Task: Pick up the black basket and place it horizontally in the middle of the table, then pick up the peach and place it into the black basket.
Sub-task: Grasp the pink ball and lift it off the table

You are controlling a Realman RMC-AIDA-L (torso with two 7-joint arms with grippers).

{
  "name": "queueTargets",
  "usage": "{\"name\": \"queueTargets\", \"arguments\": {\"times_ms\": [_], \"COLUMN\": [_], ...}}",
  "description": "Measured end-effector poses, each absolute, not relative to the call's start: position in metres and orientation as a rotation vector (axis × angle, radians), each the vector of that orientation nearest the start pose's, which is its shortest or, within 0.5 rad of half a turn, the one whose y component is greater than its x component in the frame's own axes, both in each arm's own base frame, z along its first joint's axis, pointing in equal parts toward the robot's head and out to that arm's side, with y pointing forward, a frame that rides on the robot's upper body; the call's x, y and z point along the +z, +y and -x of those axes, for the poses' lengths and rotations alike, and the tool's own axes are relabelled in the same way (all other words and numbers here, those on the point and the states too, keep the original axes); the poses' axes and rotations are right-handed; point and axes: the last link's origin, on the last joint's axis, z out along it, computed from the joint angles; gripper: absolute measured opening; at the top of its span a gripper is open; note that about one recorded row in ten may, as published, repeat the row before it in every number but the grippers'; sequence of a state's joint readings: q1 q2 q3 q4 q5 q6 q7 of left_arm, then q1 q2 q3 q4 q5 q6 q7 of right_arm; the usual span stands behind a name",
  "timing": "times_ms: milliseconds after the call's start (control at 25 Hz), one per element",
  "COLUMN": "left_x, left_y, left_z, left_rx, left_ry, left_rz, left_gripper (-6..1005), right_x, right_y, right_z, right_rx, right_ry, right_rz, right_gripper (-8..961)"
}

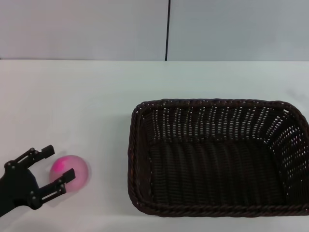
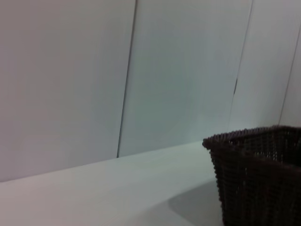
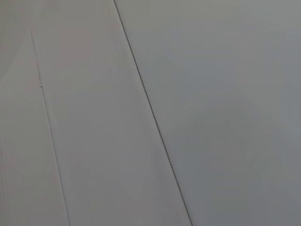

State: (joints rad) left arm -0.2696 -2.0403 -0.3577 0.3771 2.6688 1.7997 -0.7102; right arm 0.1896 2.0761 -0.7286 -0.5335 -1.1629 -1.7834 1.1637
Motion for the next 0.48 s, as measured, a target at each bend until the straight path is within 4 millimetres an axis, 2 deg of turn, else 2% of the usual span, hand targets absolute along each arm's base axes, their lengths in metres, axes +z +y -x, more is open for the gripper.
{"name": "queueTargets", "arguments": {"times_ms": [40, 480], "left_x": [0.0012, -0.0025], "left_y": [0.1833, 0.1862], "left_z": [0.3699, 0.3748], "left_rx": [-0.765, -0.705], "left_ry": [-0.585, -0.585], "left_rz": [2.352, 2.358], "left_gripper": [752, 748], "right_x": [0.0704, 0.0666], "right_y": [0.2501, 0.2489], "right_z": [-0.3015, -0.3021], "right_rx": [1.434, 1.441], "right_ry": [0.528, 0.539], "right_rz": [1.953, 1.952], "right_gripper": [627, 627]}}
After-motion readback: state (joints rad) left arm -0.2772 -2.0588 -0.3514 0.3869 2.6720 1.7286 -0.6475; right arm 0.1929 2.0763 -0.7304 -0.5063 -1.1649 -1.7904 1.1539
